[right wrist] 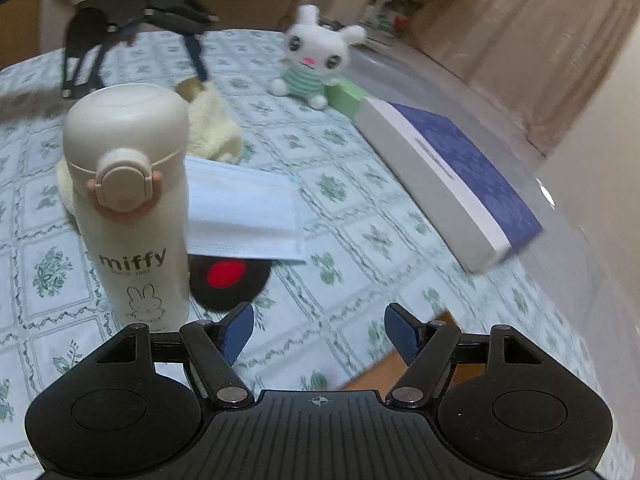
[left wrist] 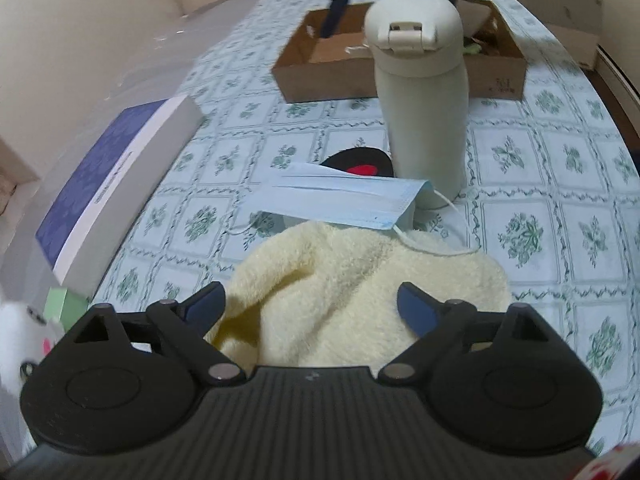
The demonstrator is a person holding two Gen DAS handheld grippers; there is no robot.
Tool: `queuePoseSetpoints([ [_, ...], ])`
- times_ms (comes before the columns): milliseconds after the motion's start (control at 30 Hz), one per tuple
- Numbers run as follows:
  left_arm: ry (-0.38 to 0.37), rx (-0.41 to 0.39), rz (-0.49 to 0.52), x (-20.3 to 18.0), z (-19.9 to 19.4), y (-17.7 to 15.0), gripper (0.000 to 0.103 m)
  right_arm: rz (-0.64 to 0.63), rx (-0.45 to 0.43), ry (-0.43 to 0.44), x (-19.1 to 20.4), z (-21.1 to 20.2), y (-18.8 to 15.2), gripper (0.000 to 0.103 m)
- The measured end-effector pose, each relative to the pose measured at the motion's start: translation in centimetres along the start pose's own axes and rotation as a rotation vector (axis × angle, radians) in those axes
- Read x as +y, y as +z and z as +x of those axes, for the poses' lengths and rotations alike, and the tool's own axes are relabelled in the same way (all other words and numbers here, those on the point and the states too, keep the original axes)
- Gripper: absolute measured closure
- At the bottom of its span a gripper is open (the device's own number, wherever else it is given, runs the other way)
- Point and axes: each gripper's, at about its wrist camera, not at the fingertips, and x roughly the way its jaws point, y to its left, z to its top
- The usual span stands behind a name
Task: Organize soft objects
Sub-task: 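Lower the left tool onto the yellow towel while the right tool rolls toward the blue mask, then grasp the yellow towel with the left tool while the right tool grasps the blue face mask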
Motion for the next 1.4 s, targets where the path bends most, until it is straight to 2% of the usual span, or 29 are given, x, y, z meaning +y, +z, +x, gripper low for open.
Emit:
queuePoseSetpoints([
  [133,-0.044,0.013,0.042,0.5,1.0,0.3,0.009,-0.114,-0.004,0.043,0.0,1.3,0.7,0.031],
  [333,-0.112,0.030,0.008,1.8,2.0,0.3,0.010,-0.262,-0.024,0.075,-0.8,3.0,1.8,0.031],
  [533,-0.192,0.028,-0.050,2.7,2.3,-0.1,0.027,-0.426,-0.009,0.117,-1.1,5.9,2.6,0.031],
  [633,-0.214,0.025,-0.072,2.9,2.2,-0.3,0.041,-0.416,0.015,0.152,-1.7,7.6,3.1,0.031],
  [700,-0.215,0.019,-0.083,2.9,2.0,-0.3,0.046,-0.330,0.056,0.191,-2.9,8.9,3.7,0.031],
  [900,-0.209,-0.004,-0.113,3.2,1.5,-0.8,0.067,0.381,0.329,0.265,-9.4,13.8,4.9,0.031],
  [967,-0.212,-0.011,-0.131,3.5,1.3,-0.9,0.074,0.568,0.381,0.306,-10.7,14.8,5.0,0.031],
  [1033,-0.209,-0.015,-0.140,3.7,1.1,-1.0,0.080,0.700,0.422,0.378,-11.2,15.7,5.2,0.031],
  [1233,-0.207,-0.023,-0.159,4.1,0.5,-1.1,0.085,0.888,0.473,0.481,-11.2,17.7,7.1,0.028],
  [1400,-0.209,-0.039,-0.193,4.5,0.0,-1.5,0.086,0.932,0.503,0.558,-10.1,19.2,8.7,0.026],
])
